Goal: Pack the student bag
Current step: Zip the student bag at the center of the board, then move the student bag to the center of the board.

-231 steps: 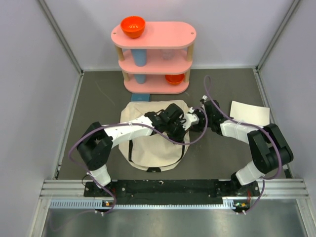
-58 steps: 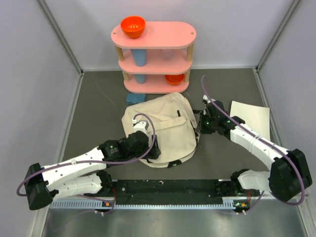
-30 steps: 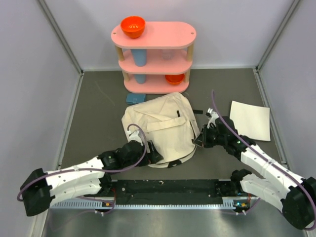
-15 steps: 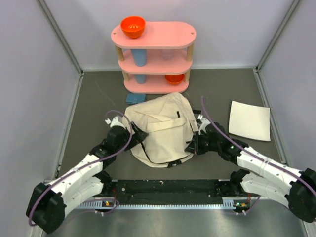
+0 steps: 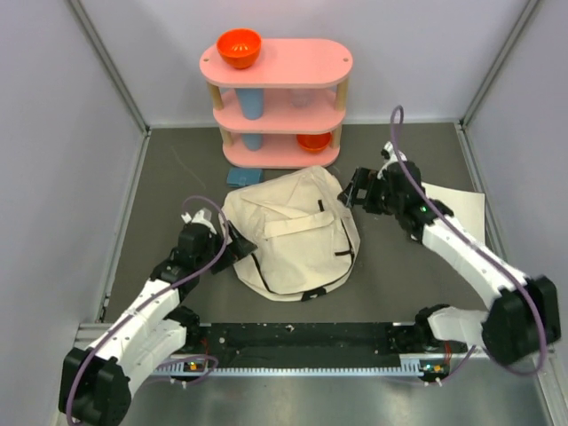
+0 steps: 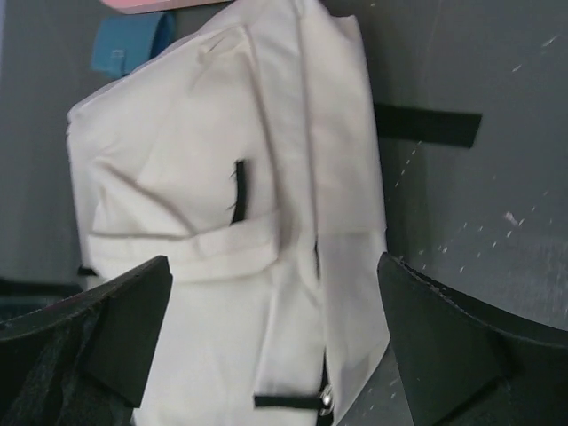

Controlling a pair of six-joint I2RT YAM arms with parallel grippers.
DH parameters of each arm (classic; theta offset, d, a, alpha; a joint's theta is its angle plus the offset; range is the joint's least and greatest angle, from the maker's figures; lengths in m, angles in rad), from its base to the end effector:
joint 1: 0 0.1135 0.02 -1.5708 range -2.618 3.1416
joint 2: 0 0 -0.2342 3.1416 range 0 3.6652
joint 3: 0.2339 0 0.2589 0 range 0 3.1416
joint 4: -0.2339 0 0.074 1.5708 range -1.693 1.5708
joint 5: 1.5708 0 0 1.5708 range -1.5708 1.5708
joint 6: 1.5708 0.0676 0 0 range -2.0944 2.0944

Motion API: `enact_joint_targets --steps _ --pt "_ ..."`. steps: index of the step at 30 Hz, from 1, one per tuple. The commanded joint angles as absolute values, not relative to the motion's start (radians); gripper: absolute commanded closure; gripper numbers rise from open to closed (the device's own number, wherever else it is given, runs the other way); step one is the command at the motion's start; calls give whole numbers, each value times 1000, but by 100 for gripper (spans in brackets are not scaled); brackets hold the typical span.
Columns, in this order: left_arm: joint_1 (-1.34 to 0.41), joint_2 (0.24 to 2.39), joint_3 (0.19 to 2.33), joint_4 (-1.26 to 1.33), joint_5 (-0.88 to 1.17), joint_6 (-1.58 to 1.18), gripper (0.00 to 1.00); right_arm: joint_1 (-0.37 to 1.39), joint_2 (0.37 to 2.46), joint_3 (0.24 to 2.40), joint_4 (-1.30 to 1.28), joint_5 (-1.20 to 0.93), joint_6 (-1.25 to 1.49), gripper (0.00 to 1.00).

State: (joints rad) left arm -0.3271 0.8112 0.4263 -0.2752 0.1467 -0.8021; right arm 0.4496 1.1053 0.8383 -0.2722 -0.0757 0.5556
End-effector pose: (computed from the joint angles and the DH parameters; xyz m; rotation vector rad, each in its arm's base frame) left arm 0.2108 -0.0820 0.1580 -0.4680 2.2908 -0.7573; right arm 0.2634 0.1328 0.2416 0.0688 2.1822 0.6686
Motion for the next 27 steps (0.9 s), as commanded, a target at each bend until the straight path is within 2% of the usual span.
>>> enact_joint_targets --steps 1,5,13,15,16,17,18,19,20,22,23,27 --pt "-328 759 281 -195 296 -902 1 362 1363 952 -233 -204 456 2" --pt "-334 697 210 -156 314 -934 1 338 1605 1035 -126 -336 453 2" --pt "-371 739 183 -63 324 -957 1 318 1776 1108 -8 -386 503 4" --pt "-373 771 181 -29 331 -948 1 311 1776 1080 49 -451 534 14" --pt "-373 784 181 -9 336 -946 4 310 1769 1040 104 -462 543 21" --pt "-373 814 184 45 337 -946 6 311 1760 1020 123 -475 551 37" --pt "-373 830 190 66 337 -946 9 310 1750 999 147 -485 563 41" --pt "-373 850 207 96 341 -940 16 307 1726 958 182 -489 571 46" --pt "-373 888 222 125 334 -933 20 301 1712 934 205 -498 581 71" --pt "-371 954 273 136 324 -904 24 298 1660 862 256 -497 617 95" --pt "-373 974 296 140 321 -887 30 296 1643 839 256 -473 627 100" --pt "-371 1078 406 146 293 -813 32 296 1504 630 311 -353 736 100"
